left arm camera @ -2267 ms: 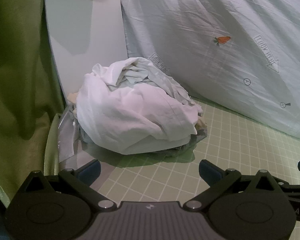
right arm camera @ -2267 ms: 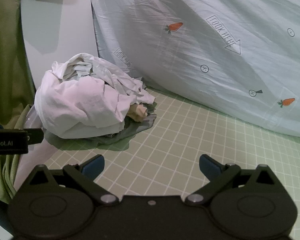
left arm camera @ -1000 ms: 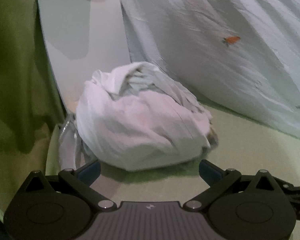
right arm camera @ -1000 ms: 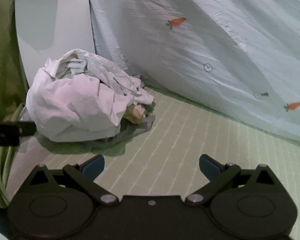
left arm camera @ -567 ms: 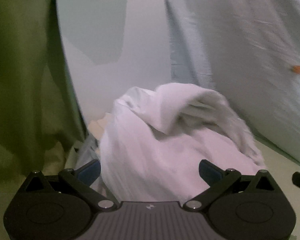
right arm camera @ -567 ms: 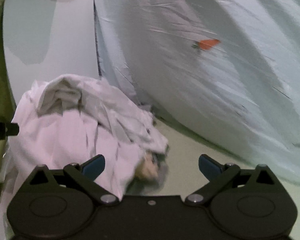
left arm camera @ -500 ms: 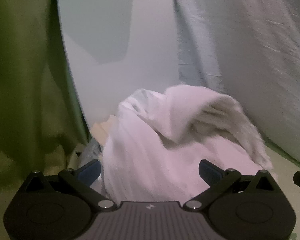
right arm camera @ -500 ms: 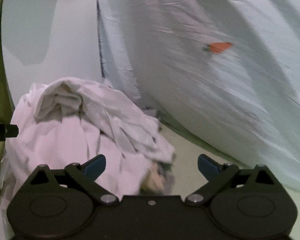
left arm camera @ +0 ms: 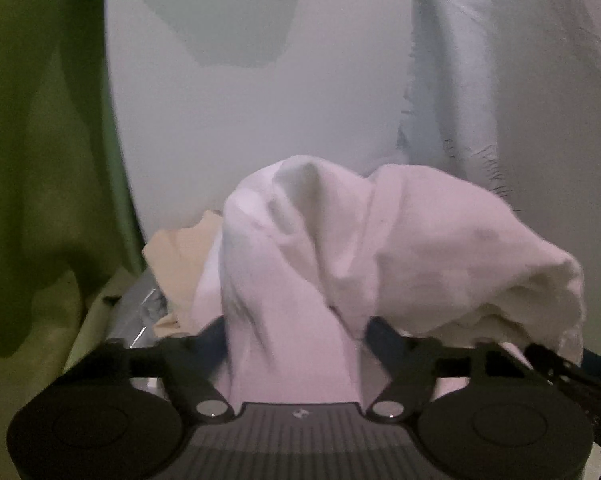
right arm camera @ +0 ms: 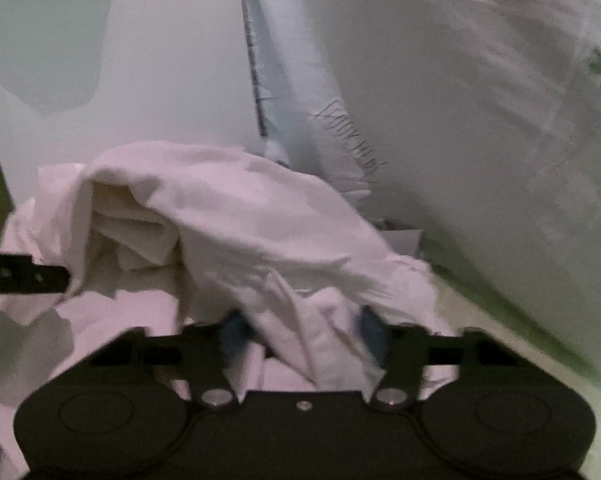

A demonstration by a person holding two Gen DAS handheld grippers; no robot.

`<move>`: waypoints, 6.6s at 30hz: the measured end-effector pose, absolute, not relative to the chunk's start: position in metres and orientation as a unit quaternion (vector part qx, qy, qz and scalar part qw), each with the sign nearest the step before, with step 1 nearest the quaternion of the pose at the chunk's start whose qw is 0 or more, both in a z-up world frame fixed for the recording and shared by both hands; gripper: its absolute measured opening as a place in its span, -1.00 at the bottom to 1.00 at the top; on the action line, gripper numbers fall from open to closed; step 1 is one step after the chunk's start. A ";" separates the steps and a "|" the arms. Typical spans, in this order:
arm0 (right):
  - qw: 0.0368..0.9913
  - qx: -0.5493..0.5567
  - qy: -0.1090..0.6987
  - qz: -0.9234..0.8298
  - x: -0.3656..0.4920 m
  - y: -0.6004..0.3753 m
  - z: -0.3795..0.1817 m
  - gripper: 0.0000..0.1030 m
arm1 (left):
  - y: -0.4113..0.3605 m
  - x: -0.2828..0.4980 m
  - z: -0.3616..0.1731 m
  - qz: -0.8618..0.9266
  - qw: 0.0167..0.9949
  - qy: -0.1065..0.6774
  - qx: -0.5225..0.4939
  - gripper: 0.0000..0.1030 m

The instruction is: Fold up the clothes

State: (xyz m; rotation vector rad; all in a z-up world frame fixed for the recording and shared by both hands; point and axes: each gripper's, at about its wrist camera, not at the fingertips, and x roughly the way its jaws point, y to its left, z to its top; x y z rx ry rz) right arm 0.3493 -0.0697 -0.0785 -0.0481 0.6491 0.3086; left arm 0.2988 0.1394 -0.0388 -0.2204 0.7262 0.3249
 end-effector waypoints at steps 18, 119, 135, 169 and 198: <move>0.974 0.085 0.208 -0.019 0.234 -0.230 -0.014 -0.78 | 0.075 0.215 0.044 0.112 0.958 0.245 -0.096 -0.92; 0.780 0.365 0.278 -0.425 -0.221 -0.832 -0.130 -0.13 | -0.231 0.043 -0.072 0.041 0.888 0.444 -0.110 -0.01; 0.764 0.445 0.196 -0.425 -0.240 -0.819 -0.123 0.61 | -0.236 0.065 -0.100 0.034 0.873 0.481 -0.071 0.37; 0.789 0.389 0.368 -0.301 -0.080 -0.815 -0.152 -0.76 | -0.224 0.155 -0.140 0.055 0.843 0.495 -0.205 -0.45; 0.778 0.319 0.322 -0.436 -0.242 -0.805 -0.134 -0.56 | -0.137 0.013 -0.104 0.123 0.840 0.460 -0.261 -0.51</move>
